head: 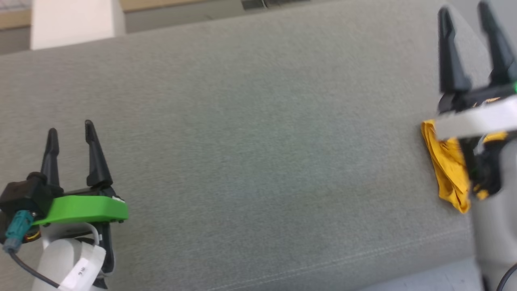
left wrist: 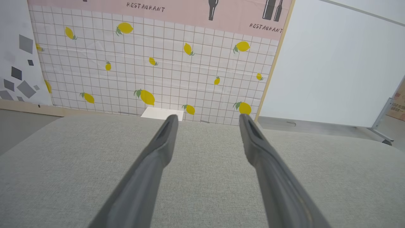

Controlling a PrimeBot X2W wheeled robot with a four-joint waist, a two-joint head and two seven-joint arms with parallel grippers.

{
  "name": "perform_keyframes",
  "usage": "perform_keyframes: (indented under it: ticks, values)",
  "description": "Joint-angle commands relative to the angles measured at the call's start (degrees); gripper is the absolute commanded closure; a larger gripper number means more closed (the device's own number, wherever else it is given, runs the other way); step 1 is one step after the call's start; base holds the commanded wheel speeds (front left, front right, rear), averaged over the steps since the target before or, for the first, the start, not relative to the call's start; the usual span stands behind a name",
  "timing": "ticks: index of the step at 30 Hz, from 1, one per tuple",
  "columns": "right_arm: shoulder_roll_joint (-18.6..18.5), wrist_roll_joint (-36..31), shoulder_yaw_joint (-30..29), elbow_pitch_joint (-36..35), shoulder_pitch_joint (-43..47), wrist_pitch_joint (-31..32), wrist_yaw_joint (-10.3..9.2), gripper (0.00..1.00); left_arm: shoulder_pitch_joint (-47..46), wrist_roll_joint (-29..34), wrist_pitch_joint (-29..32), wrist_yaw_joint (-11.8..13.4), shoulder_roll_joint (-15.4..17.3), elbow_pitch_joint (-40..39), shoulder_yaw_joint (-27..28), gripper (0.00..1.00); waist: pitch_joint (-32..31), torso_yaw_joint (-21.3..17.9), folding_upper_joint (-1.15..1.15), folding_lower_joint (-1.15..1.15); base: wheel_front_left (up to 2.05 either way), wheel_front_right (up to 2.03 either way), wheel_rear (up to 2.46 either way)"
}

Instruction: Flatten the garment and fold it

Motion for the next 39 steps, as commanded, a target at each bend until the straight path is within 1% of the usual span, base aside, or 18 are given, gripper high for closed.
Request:
perform_keyframes:
  ticks: [1,2,5,12,18,23,29,39]
  values:
    - [2.0,-0.3,-0.9,-0.5,2.5,-1.9,-0.09,0.00,0.6,-0.1,-0.6,0.0,-0.4,0.4,-0.2,0.00,-3.2,3.2,0.00,0.00,0.00,0.00,0.00]
    - [3.4,-0.7,-1.5,-0.9,4.2,-3.1,-0.09,0.00,0.6,-0.2,-0.6,0.0,-0.6,0.6,-0.4,0.00,-3.5,3.7,0.00,0.00,0.00,0.00,0.00]
    - [6.2,-2.0,-2.2,-1.7,8.2,-5.1,-0.09,0.00,0.4,-0.2,-0.6,0.1,-0.8,1.3,-0.7,0.00,-3.6,4.6,0.00,0.00,0.00,0.00,0.00]
    - [8.6,-4.9,-2.2,1.2,13.6,-6.9,-0.09,0.00,0.9,-0.3,1.6,0.5,-0.5,2.9,-1.4,0.00,-3.3,5.5,0.00,0.00,0.00,0.00,0.00]
    - [9.1,-7.4,-0.7,4.9,15.8,-7.2,-0.09,0.00,1.4,0.2,3.5,0.5,0.1,4.9,-2.5,0.00,-2.5,6.0,0.00,0.00,0.00,0.00,0.00]
    - [9.1,-7.8,1.5,7.0,16.8,-7.3,-0.09,0.00,1.9,0.7,3.8,0.4,0.2,6.6,-3.6,0.00,-2.2,6.5,0.00,0.00,0.00,0.00,0.00]
    - [9.1,-8.0,2.7,7.7,18.0,-7.3,-0.09,0.00,2.1,0.7,2.9,-0.1,0.3,8.5,-4.5,0.00,-2.4,6.7,0.00,0.00,0.00,0.00,0.00]
    - [9.1,-7.6,3.5,8.4,19.2,-7.3,-0.09,0.00,2.0,-0.2,0.5,-0.4,-0.9,8.9,-4.7,0.00,-3.2,6.5,0.00,0.00,0.00,0.00,0.00]
